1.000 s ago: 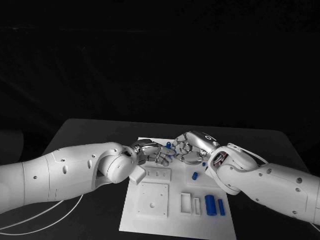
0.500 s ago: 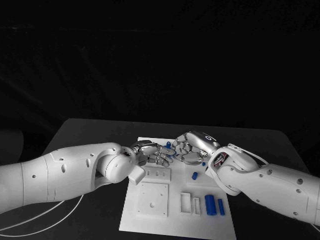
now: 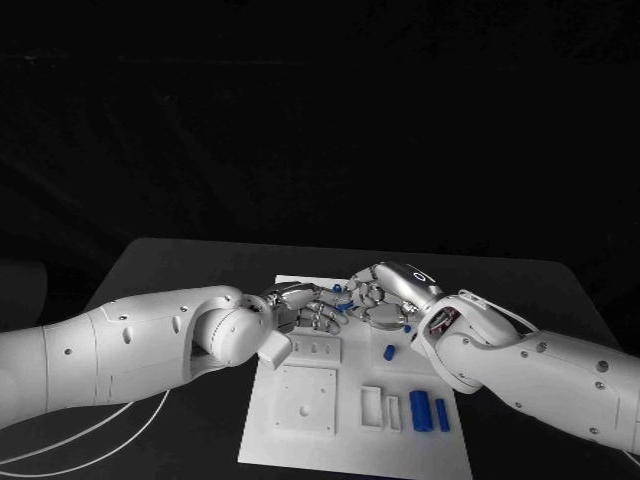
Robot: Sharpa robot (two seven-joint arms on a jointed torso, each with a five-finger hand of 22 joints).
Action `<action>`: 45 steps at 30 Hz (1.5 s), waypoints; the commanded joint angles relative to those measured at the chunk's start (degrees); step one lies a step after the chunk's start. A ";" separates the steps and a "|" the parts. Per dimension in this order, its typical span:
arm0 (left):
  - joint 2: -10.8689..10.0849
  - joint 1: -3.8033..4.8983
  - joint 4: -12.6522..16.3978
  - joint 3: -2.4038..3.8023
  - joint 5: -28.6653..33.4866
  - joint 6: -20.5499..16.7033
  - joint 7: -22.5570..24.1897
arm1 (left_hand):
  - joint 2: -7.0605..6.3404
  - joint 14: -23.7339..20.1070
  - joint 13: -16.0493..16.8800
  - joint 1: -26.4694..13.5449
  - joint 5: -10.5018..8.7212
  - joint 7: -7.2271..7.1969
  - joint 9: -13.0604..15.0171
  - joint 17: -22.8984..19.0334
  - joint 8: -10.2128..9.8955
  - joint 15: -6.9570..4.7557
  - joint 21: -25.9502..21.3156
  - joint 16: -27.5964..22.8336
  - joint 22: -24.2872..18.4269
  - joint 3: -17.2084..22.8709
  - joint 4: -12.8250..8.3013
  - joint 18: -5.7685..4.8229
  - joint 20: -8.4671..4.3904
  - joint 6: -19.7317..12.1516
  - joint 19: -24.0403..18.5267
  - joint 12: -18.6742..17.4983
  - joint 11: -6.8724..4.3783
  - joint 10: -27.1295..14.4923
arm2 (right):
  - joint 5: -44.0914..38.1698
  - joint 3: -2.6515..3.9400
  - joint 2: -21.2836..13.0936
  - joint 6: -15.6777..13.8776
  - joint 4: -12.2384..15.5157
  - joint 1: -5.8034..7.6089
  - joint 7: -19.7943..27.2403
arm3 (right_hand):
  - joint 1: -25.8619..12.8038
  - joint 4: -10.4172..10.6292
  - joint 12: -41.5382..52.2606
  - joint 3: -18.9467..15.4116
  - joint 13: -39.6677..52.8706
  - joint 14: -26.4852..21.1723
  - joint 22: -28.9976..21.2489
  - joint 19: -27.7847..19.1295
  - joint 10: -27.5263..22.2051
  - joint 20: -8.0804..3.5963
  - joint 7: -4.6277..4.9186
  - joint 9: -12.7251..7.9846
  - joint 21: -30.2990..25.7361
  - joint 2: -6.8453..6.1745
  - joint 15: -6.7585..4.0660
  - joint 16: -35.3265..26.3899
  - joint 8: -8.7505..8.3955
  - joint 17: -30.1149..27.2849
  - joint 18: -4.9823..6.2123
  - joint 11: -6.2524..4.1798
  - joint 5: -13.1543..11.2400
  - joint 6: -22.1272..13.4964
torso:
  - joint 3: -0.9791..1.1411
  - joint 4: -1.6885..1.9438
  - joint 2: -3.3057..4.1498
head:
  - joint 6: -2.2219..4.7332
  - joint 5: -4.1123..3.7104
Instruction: Assemble the parts on the task board
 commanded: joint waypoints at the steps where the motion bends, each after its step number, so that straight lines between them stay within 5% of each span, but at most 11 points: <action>1: -0.03 0.01 0.04 0.05 0.56 1.47 -0.69 | -1.40 -0.47 -0.09 -0.91 0.09 0.19 -0.25 -0.08 -0.46 0.08 -0.42 -0.25 -0.02 -0.64 0.17 -0.88 0.13 -0.97 -0.21 -0.48 0.31 -0.25 | -0.89 0.03 -0.19 -2.36 -0.16 -0.04 1.10 | 0.11 -0.34 0.28 0.06 0.03 0.07 1.04 -0.32 0.00 0.04 0.39 0.41 0.29 0.32 -0.29 0.26 0.30 0.06 1.19 -0.24 -0.08 0.41 | 0.01 0.00 0.02 | -0.03 -0.01; 5: -0.15 0.00 -0.08 0.05 0.54 1.54 -1.04 | -3.81 -0.46 -0.14 -5.32 0.07 0.93 -0.58 -0.12 -1.15 0.10 -0.57 -0.35 -0.05 -1.70 2.48 -0.87 0.09 -2.73 -0.04 -0.81 0.44 -0.48 | -1.82 0.03 -0.52 -2.06 -0.49 -0.07 0.93 | 0.27 -0.35 0.30 0.14 0.00 0.13 1.03 -0.28 0.06 0.00 0.35 0.53 0.34 0.19 -0.33 0.30 0.33 0.07 1.19 -0.28 -0.08 0.44 | -0.02 -0.05 -0.02 | 0.01 0.02; 15: -0.22 0.00 -0.11 0.05 0.50 1.56 -1.06 | -4.54 -0.34 -0.02 -6.82 0.09 0.82 -0.41 -0.04 -0.72 -0.06 -0.68 -0.28 0.02 -0.96 3.33 -0.88 -0.28 -2.79 0.01 -0.87 0.33 -0.34 | -3.34 0.03 -0.57 -2.48 -0.84 -0.07 0.58 | 0.37 -0.31 0.30 0.24 -0.03 0.17 1.02 -0.26 0.10 -0.03 0.33 0.63 0.37 0.09 -0.35 0.31 0.35 0.08 1.19 -0.30 -0.08 0.48 | -0.02 -0.03 0.00 | 0.21 -0.02; 21: -0.34 0.00 -0.23 0.05 0.49 1.74 -2.29 | -4.66 -0.36 0.04 -9.79 0.10 0.86 -0.36 -0.02 -0.53 -0.02 -0.77 -0.31 0.06 -1.10 5.37 -0.87 -0.23 -2.97 0.11 -0.97 0.36 -0.34 | -7.10 0.04 -0.28 -5.51 -1.91 -0.07 0.86 | 0.58 -0.30 0.30 0.44 -0.09 0.24 1.00 -0.18 0.21 -0.07 0.27 0.78 0.44 -0.12 -0.38 0.35 0.39 0.09 1.19 -0.35 -0.07 0.59 | 0.02 -0.08 -0.01 | 0.35 -0.02; 25: -0.37 0.00 -0.61 0.05 0.27 1.74 -2.92 | -2.84 0.89 0.57 -18.03 0.08 0.16 0.15 0.42 0.57 -0.72 -0.91 0.60 -0.16 -3.06 9.90 -0.74 -0.80 -1.72 0.80 -0.13 -0.43 1.15 | -8.44 0.04 -0.25 -6.45 -3.18 -0.06 1.09 | 0.76 -0.22 0.27 0.69 -0.19 0.35 0.98 -0.05 0.38 -0.09 0.21 0.91 0.53 -0.39 -0.41 0.38 0.42 0.09 1.19 -0.40 -0.08 0.76 | 0.04 -0.13 -0.04 | 0.53 0.03; 28: -0.46 0.00 -0.89 0.05 0.27 1.72 -3.23 | -2.65 1.29 0.75 -19.13 0.07 -0.05 0.31 0.58 0.88 -0.95 -0.81 0.93 -0.15 -3.30 10.47 -0.68 -1.00 -1.32 1.13 0.18 -0.68 1.59 | -8.53 0.04 -0.23 -6.49 -3.36 -0.06 1.21 | 0.78 -0.21 0.27 0.73 -0.21 0.37 0.97 -0.03 0.41 -0.09 0.20 0.93 0.54 -0.46 -0.42 0.38 0.41 0.09 1.19 -0.41 -0.08 0.78 | 0.00 -0.05 -0.02 | 0.67 0.07; 29: -0.46 0.00 -0.97 0.05 0.22 2.25 -3.45 | -1.25 5.18 2.22 -22.68 0.13 -1.27 1.38 1.94 2.88 -2.64 0.84 3.95 0.34 -4.50 12.39 0.08 -1.92 1.75 4.20 3.18 -2.63 5.94 | -8.53 0.04 -0.18 -6.45 -3.34 -0.06 1.22 | 0.80 -0.19 0.27 0.77 -0.22 0.38 0.96 -0.01 0.43 -0.09 0.20 0.95 0.55 -0.51 -0.42 0.38 0.41 0.09 1.19 -0.41 -0.07 0.80 | 0.02 -0.06 -0.01 | 0.67 0.08; 36: -0.22 0.00 -1.15 0.07 3.56 6.62 -3.28 | 2.62 12.58 8.13 -29.56 0.11 -4.09 4.13 4.66 5.34 -8.47 6.71 10.69 2.03 -5.68 8.97 2.60 -6.61 3.96 14.53 12.49 -6.44 11.95 | -8.54 0.04 0.23 -6.75 -3.21 -0.07 1.46 | 0.86 -0.15 0.24 0.92 -0.28 0.43 0.94 0.06 0.52 -0.09 0.18 1.00 0.57 -0.63 -0.43 0.39 0.40 0.09 1.19 -0.43 -0.08 0.87 | 0.03 -0.16 0.02 | 0.67 0.18; 41: 0.00 0.00 -0.46 0.09 7.70 8.98 -1.17 | 6.75 15.31 11.51 -34.00 0.03 -4.82 5.17 5.33 5.52 -10.47 8.72 13.07 2.53 -5.47 5.41 2.99 -8.18 4.08 17.56 16.98 -7.37 12.96 | -8.54 0.04 0.41 -7.14 -3.17 -0.07 1.54 | 0.89 -0.13 0.23 0.99 -0.31 0.45 0.93 0.08 0.56 -0.08 0.17 1.02 0.58 -0.66 -0.44 0.39 0.39 0.08 1.19 -0.44 -0.07 0.88 | -0.02 -0.09 0.02 | 0.69 0.07; 45: 0.11 -0.01 0.04 0.11 9.27 10.64 -0.32 | 10.58 15.32 13.10 -38.63 0.05 -4.49 5.55 5.14 4.93 -10.65 9.01 13.41 2.47 -4.94 1.37 2.61 -8.72 3.48 17.72 18.55 -7.38 11.83 | -8.43 0.04 0.61 -7.79 -2.87 -0.10 1.54 | 0.91 -0.10 0.21 1.09 -0.35 0.48 0.91 0.12 0.60 -0.08 0.16 1.05 0.59 -0.74 -0.45 0.39 0.38 0.08 1.19 -0.45 -0.07 0.92 | -0.02 -0.09 0.04 | 0.78 0.13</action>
